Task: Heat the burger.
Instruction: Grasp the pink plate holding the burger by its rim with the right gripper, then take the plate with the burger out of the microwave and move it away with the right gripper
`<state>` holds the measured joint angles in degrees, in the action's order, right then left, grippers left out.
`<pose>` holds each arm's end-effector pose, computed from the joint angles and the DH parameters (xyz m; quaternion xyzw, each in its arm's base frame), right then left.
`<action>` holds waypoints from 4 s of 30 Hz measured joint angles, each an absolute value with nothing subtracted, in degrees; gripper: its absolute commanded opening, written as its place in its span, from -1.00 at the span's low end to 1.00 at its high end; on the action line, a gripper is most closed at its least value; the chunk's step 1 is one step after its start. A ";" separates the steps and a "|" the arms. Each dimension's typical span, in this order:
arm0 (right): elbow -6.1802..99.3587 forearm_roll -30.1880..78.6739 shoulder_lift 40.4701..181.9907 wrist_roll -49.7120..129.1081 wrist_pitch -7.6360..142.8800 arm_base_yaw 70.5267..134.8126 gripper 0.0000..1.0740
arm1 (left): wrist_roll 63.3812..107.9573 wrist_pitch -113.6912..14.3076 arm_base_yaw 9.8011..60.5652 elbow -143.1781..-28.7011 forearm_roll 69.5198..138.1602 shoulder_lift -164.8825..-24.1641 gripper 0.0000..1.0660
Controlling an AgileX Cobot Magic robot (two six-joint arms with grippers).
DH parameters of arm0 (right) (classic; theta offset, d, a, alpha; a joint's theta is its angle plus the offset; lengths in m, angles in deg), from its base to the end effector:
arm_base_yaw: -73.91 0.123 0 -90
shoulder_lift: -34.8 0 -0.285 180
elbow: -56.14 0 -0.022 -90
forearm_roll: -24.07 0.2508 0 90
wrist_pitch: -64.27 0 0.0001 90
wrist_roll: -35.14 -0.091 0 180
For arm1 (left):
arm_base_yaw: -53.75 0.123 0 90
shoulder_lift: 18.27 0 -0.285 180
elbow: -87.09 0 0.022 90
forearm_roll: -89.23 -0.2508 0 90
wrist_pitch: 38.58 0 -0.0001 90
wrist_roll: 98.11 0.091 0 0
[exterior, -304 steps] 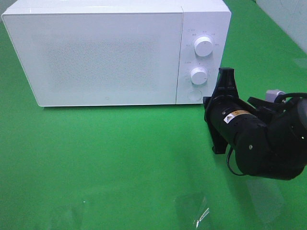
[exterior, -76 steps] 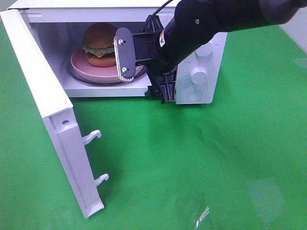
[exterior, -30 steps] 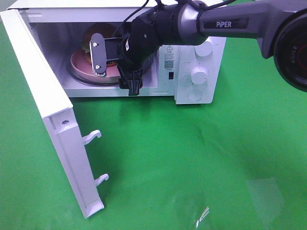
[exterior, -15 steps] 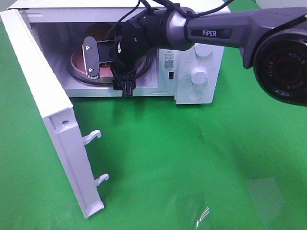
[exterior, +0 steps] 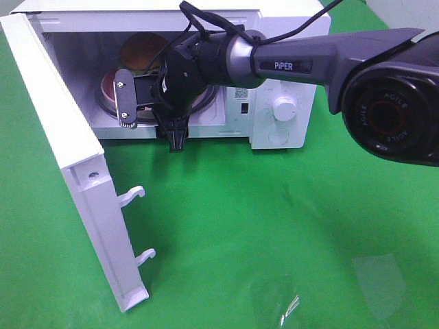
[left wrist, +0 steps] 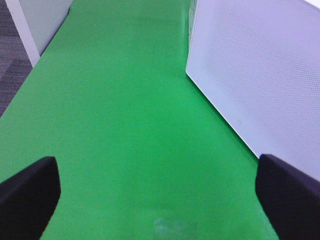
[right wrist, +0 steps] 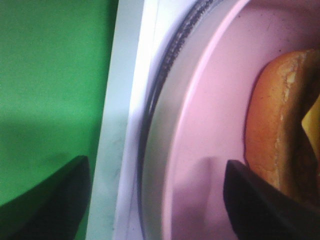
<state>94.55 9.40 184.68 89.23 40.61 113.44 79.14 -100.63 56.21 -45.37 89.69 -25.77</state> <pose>0.4321 0.3445 0.1312 -0.7290 0.5629 -0.1392 0.3638 -0.0086 -0.0010 0.2804 -0.0385 0.8522 -0.0053 0.5218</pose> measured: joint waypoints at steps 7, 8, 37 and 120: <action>94.66 10.89 184.68 89.06 40.66 113.44 -0.34 | 79.14 -100.63 56.21 -45.37 89.69 -25.77 0.83; 94.66 11.92 184.68 88.89 40.26 113.44 -0.56 | 79.14 -100.63 56.21 -45.37 89.69 -25.77 0.83; 94.89 11.92 182.68 88.89 32.53 113.56 -1.00 | 79.14 -100.63 56.21 -45.37 89.63 -25.77 0.83; 22.07 8.77 132.54 87.68 56.94 120.78 -1.00 | 79.14 -100.63 56.21 -45.37 89.63 -25.77 0.83</action>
